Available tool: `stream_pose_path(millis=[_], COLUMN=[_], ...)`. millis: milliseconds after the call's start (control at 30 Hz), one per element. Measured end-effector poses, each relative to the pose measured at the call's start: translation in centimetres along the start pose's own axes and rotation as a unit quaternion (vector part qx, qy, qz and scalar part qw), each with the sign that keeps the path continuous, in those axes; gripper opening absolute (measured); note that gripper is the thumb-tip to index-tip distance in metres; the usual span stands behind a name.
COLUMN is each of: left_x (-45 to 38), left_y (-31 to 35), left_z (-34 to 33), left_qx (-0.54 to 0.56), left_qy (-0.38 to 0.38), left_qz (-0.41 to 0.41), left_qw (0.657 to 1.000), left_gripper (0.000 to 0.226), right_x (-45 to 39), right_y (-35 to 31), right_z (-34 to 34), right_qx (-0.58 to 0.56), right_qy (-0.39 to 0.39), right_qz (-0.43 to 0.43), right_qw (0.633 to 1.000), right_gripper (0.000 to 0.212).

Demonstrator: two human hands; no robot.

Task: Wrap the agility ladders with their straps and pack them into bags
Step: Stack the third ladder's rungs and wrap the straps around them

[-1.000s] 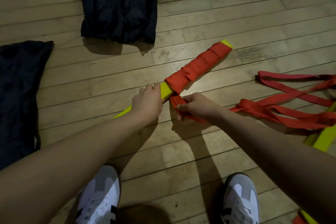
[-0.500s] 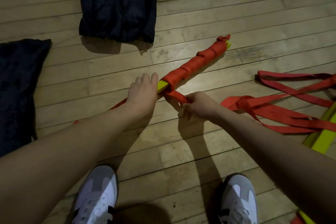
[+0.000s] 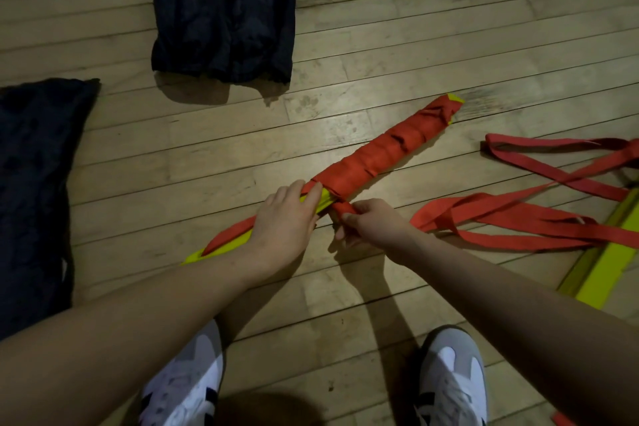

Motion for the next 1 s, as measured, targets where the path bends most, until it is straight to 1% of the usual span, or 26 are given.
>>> stream_pose_path(millis=[67, 100, 167, 200, 267, 333, 433, 500, 567, 633, 700, 767, 833, 867, 933, 967, 1000], left_x=[-0.2, -0.5, -1.3, -1.7, -2.3, -2.4, -2.3, -2.2, -2.0, -1.8, -1.7, -1.6, -1.5, -1.4, -1.1, -0.9, -0.6], left_y=[0.1, -0.1, -0.6, -0.7, -0.6, -0.4, -0.2, 0.1, 0.1, -0.1, -0.5, -1.3, -2.3, -2.9, -4.1, -4.6, -4.9], left_z=[0.3, 0.4, 0.4, 0.5, 0.9, 1.6, 2.4, 2.8, 3.3, 4.0, 4.9, 5.8, 6.6, 7.0, 7.4, 7.6, 7.8], left_qx=[0.014, 0.03, 0.078, 0.091, 0.072, 0.054, 0.045, 0.048, 0.041, 0.05, 0.085, 0.118, 0.143, 0.146, 0.14, 0.133, 0.123], left_qy=[0.003, 0.0, -0.033, -0.056, -0.081, -0.066, -0.044, -0.05, -0.036, 0.003, 0.045, 0.08, 0.104, 0.113, 0.12, 0.122, 0.124], left_qz=[0.008, 0.022, 0.058, 0.058, 0.016, -0.026, -0.034, -0.02, -0.004, 0.018, 0.044, 0.078, 0.113, 0.125, 0.14, 0.147, 0.152], left_qw=[1.0, 0.999, 0.995, 0.993, 0.994, 0.996, 0.997, 0.997, 0.998, 0.999, 0.994, 0.987, 0.978, 0.975, 0.973, 0.973, 0.973], left_gripper=[0.055, 0.058, 0.07, 0.068, 0.056, 0.053, 0.054, 0.051, 0.046, 0.044, 0.043, 0.043, 0.044, 0.043, 0.042, 0.042, 0.044], right_x=[0.1, 0.1, 0.3, 0.4, 0.7, 1.1, 1.4, 1.6, 1.7, 1.6, 1.5, 1.4, 1.2, 1.1, 0.9, 0.9, 0.9], right_y=[0.2, 0.2, 0.4, 0.4, 0.4, 0.3, 0.1, -0.2, -0.7, -1.5, -2.7, -4.4, -6.0, -6.7, -7.4, -7.5, -7.6], right_z=[-0.2, -0.2, -0.2, -0.1, 0.1, 0.5, 0.8, 0.8, 0.8, 0.7, 0.2, -0.4, -0.7, -0.8, -0.6, -0.6, -0.7], right_qx=[-0.017, -0.022, -0.029, -0.034, -0.041, -0.043, -0.04, -0.049, -0.087, -0.159, -0.234, -0.255, -0.205, -0.155, -0.018, 0.033, 0.053], right_qy=[-0.002, -0.001, -0.003, -0.007, -0.016, -0.026, -0.023, -0.019, -0.014, -0.018, -0.038, -0.067, -0.074, -0.069, -0.052, -0.049, -0.05], right_qz=[-0.001, -0.002, -0.003, -0.001, 0.01, 0.029, 0.051, 0.063, 0.068, 0.063, 0.06, 0.068, 0.083, 0.09, 0.104, 0.106, 0.104], right_qw=[1.0, 1.0, 1.0, 0.999, 0.999, 0.998, 0.998, 0.997, 0.994, 0.985, 0.97, 0.962, 0.973, 0.981, 0.993, 0.993, 0.992], right_gripper=[0.016, 0.016, 0.017, 0.017, 0.018, 0.022, 0.021, 0.018, 0.019, 0.02, 0.021, 0.019, 0.015, 0.014, 0.011, 0.011, 0.011])
Point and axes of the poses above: each hand's wrist, its own x-axis away from the middle knuckle, its own z-axis out of the back of the hand, y = z × x, the point moved 5 cm from there along -x, towards the middle knuckle, and after that the axes turned 4 degrees about -z, right-handed, at the moved point
